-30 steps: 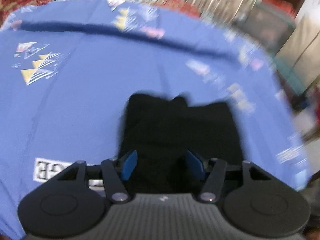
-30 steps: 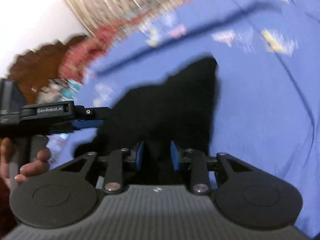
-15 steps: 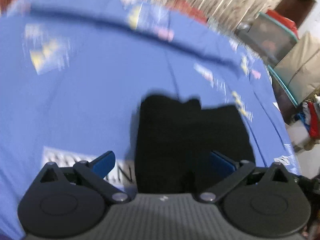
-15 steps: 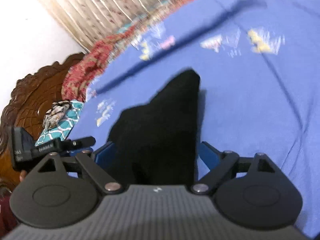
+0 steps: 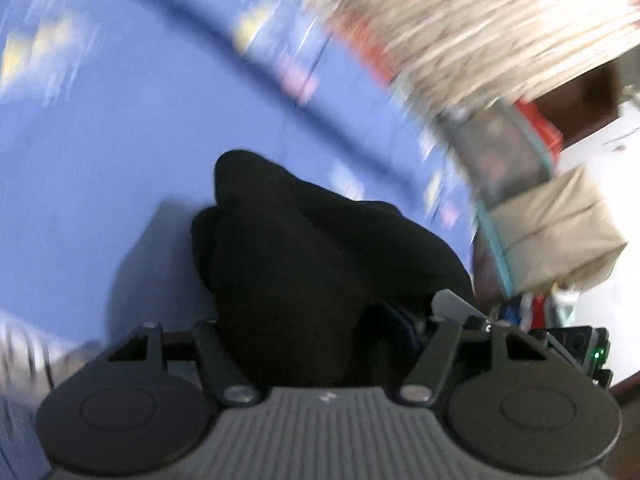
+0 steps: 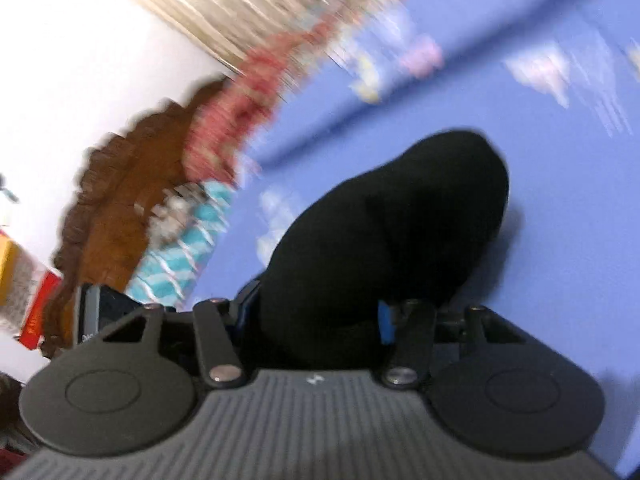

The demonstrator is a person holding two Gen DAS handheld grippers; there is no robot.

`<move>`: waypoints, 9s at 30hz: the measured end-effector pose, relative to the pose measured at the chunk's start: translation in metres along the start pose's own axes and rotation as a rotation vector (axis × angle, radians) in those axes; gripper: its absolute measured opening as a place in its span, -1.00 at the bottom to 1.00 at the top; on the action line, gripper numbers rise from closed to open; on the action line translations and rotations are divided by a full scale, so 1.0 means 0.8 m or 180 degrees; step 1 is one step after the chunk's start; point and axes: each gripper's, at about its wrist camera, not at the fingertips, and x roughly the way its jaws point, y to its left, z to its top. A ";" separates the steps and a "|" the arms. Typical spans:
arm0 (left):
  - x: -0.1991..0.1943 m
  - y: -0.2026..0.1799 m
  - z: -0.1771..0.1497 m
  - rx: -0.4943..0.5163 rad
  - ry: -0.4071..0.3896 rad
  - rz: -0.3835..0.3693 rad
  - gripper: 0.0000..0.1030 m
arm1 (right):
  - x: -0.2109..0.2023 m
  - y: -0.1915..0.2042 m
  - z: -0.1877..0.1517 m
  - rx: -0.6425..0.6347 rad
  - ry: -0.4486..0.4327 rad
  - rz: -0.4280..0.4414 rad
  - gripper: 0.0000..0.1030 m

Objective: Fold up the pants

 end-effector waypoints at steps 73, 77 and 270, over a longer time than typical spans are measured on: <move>-0.077 -0.147 -0.192 0.1491 -0.0327 0.2788 1.00 | -0.072 0.062 -0.196 -0.0031 -0.0202 -0.1755 0.71; -0.078 -0.144 -0.193 0.1445 -0.0336 0.2818 1.00 | -0.073 0.062 -0.195 -0.0005 -0.0224 -0.1763 0.71; -0.047 -0.126 -0.215 0.1470 0.0118 0.3062 1.00 | -0.062 0.072 -0.197 -0.0146 -0.0252 -0.1836 0.75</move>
